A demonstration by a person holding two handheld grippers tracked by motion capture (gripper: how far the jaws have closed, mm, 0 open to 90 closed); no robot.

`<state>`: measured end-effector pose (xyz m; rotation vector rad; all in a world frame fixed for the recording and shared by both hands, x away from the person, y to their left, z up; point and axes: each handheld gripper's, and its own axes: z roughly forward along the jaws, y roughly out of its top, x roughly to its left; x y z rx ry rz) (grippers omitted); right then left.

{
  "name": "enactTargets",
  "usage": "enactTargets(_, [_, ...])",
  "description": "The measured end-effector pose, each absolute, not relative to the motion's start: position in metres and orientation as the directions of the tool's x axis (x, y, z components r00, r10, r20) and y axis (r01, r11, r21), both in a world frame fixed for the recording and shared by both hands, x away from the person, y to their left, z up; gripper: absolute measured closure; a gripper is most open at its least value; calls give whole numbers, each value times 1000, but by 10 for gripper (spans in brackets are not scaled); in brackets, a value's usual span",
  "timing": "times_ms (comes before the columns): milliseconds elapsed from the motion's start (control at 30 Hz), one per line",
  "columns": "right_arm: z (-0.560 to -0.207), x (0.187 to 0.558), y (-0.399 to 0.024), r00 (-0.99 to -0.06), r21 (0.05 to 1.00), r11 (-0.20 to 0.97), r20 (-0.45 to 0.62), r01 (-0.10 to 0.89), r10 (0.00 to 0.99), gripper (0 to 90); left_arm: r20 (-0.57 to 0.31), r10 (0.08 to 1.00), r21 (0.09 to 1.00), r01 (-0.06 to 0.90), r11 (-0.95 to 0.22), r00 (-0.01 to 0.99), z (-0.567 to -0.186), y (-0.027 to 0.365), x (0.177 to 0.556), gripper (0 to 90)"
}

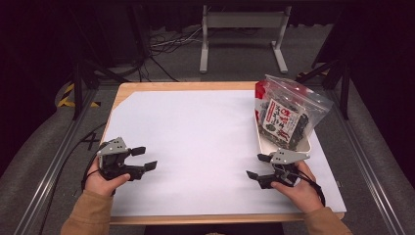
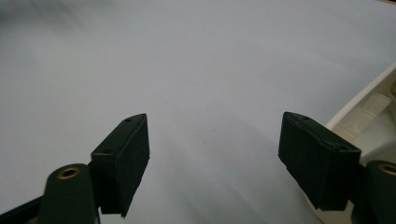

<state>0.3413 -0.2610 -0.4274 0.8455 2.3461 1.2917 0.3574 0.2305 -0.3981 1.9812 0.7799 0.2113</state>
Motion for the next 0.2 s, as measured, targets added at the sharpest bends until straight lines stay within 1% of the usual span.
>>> enactTargets(200, [-426,341,-261,-771,848,410,-5,334,637,234,-158,611,840,431,-330,775,-403,229,359,261])
